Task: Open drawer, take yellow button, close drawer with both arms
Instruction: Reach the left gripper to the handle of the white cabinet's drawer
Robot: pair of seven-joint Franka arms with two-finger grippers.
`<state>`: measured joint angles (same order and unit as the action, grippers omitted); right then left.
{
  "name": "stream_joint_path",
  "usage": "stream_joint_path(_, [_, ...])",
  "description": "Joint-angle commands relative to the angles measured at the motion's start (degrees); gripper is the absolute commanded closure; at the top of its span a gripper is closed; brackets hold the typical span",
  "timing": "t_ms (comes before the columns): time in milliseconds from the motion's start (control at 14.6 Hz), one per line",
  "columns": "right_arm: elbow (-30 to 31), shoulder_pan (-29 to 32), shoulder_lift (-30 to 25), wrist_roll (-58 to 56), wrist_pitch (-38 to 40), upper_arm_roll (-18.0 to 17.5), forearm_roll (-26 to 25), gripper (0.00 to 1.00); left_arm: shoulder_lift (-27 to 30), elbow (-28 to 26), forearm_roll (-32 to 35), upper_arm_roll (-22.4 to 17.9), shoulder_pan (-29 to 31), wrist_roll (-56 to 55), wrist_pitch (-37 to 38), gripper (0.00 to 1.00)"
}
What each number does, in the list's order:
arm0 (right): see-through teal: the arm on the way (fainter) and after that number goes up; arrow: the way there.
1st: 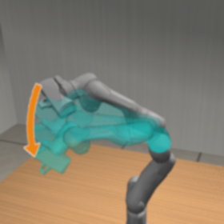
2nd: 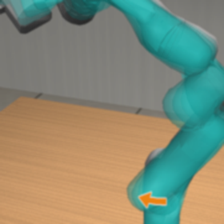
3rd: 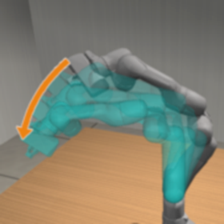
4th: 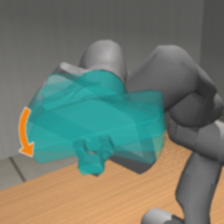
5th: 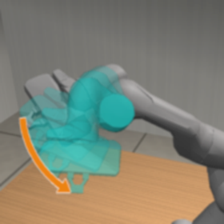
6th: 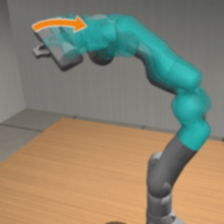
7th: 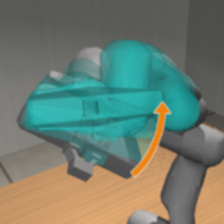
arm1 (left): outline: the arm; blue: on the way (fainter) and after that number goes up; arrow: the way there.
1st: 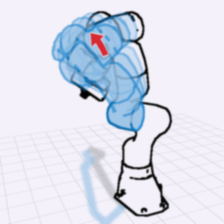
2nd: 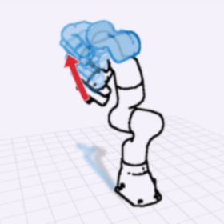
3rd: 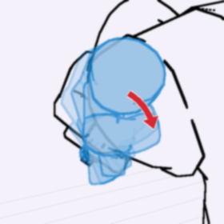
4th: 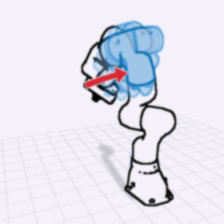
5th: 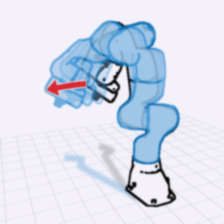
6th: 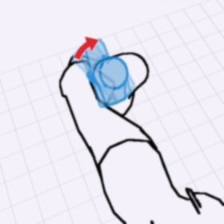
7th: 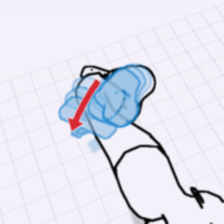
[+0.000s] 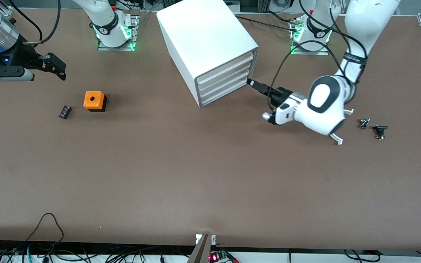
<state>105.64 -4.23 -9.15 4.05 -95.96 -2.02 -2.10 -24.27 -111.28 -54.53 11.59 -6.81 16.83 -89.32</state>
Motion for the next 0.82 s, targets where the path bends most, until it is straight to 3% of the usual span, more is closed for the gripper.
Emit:
stream_joint_path(0, [-0.96, -0.16, 1.24, 0.26, 0.78, 0.08, 0.95, 0.00, 1.06, -3.67, -3.47, 2.99, 0.49, 2.68, 0.11, 0.00])
stream_joint_path(137, [-1.05, -0.60, 1.68, 0.26, 0.78, -0.70, 0.87, 0.00, 1.06, -4.64, -3.74, 5.36, 0.49, 2.68, -0.50, 0.01])
stream_joint_path(481, [-1.05, -1.83, 1.94, 0.34, 0.60, -0.97, 1.13, 0.00, 1.24, -7.28, -4.18, 6.51, 0.49, 2.77, -1.21, 0.02])
stream_joint_path(756, [-1.05, -2.44, 2.12, 0.26, 0.78, -1.06, 1.22, 0.00, 1.33, -9.04, -4.44, 9.67, 0.49, 3.91, -5.50, 0.13])
